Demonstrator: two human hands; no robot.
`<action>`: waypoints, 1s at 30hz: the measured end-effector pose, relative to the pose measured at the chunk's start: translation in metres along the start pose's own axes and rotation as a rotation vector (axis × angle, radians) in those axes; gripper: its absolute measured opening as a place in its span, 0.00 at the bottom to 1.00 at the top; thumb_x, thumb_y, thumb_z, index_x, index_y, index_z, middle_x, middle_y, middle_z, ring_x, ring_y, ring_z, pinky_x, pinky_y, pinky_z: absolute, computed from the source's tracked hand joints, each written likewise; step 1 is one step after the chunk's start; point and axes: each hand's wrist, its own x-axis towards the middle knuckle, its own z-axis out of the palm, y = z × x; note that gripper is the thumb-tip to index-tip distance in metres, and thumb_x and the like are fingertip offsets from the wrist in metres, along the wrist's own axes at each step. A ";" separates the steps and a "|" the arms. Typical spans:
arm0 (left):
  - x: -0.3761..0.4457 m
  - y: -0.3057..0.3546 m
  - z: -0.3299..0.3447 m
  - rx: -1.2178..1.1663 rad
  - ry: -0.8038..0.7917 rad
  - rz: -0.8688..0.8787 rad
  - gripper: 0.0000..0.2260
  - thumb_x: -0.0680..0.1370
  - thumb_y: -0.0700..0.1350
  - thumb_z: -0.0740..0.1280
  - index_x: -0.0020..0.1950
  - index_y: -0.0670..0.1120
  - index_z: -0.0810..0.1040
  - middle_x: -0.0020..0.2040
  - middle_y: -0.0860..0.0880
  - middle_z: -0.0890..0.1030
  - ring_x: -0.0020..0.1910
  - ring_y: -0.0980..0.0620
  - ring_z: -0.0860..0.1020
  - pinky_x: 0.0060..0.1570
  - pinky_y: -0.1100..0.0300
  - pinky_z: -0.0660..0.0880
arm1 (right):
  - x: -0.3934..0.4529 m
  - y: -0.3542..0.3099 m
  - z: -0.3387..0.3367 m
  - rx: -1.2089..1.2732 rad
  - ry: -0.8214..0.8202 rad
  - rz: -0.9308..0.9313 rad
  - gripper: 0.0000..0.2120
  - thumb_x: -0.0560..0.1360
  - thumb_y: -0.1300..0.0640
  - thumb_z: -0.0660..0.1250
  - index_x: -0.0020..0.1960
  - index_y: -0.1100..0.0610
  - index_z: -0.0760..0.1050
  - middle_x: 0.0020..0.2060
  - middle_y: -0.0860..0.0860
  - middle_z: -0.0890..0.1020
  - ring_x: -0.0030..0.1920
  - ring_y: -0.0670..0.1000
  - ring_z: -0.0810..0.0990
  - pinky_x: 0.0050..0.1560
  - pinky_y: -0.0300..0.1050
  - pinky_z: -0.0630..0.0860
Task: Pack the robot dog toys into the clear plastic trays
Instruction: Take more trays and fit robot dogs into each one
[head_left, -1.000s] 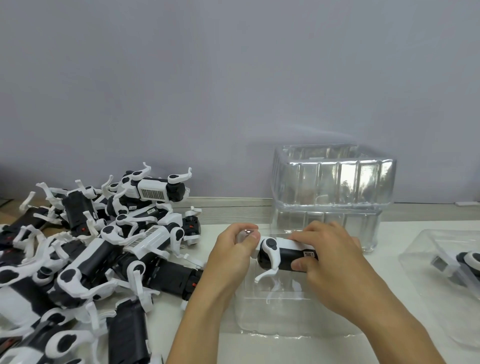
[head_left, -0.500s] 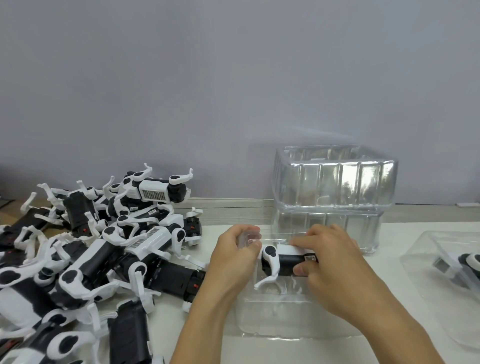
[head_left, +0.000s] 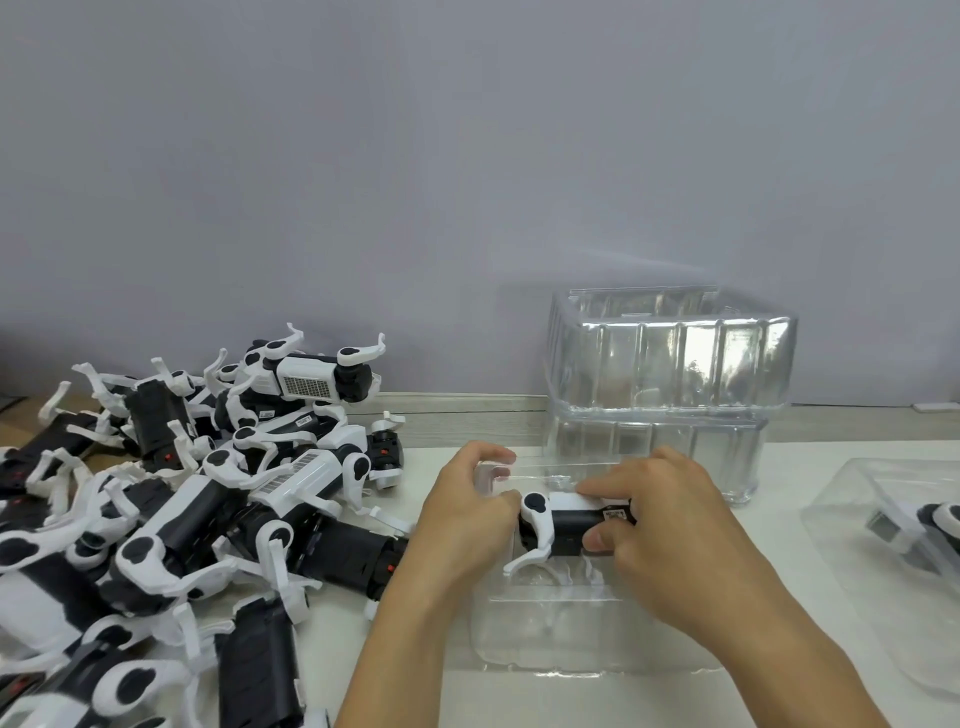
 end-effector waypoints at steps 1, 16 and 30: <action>-0.002 0.002 -0.005 0.020 -0.051 0.004 0.16 0.75 0.41 0.66 0.57 0.61 0.74 0.60 0.58 0.76 0.54 0.64 0.75 0.45 0.67 0.70 | 0.000 0.000 0.000 0.016 -0.006 0.005 0.08 0.72 0.58 0.72 0.47 0.46 0.83 0.43 0.46 0.78 0.49 0.45 0.65 0.41 0.36 0.65; -0.021 0.019 -0.020 0.364 -0.297 0.085 0.15 0.71 0.49 0.77 0.50 0.63 0.75 0.59 0.60 0.69 0.52 0.62 0.72 0.45 0.67 0.67 | -0.003 -0.003 -0.002 0.037 -0.014 0.080 0.12 0.71 0.57 0.74 0.52 0.45 0.84 0.45 0.43 0.70 0.49 0.45 0.66 0.45 0.42 0.67; -0.011 0.009 -0.004 0.310 -0.115 0.192 0.09 0.72 0.54 0.75 0.39 0.56 0.75 0.56 0.61 0.73 0.55 0.73 0.68 0.48 0.73 0.63 | -0.002 0.003 -0.013 0.057 -0.076 0.100 0.16 0.73 0.54 0.74 0.61 0.43 0.81 0.54 0.45 0.75 0.57 0.47 0.75 0.51 0.37 0.70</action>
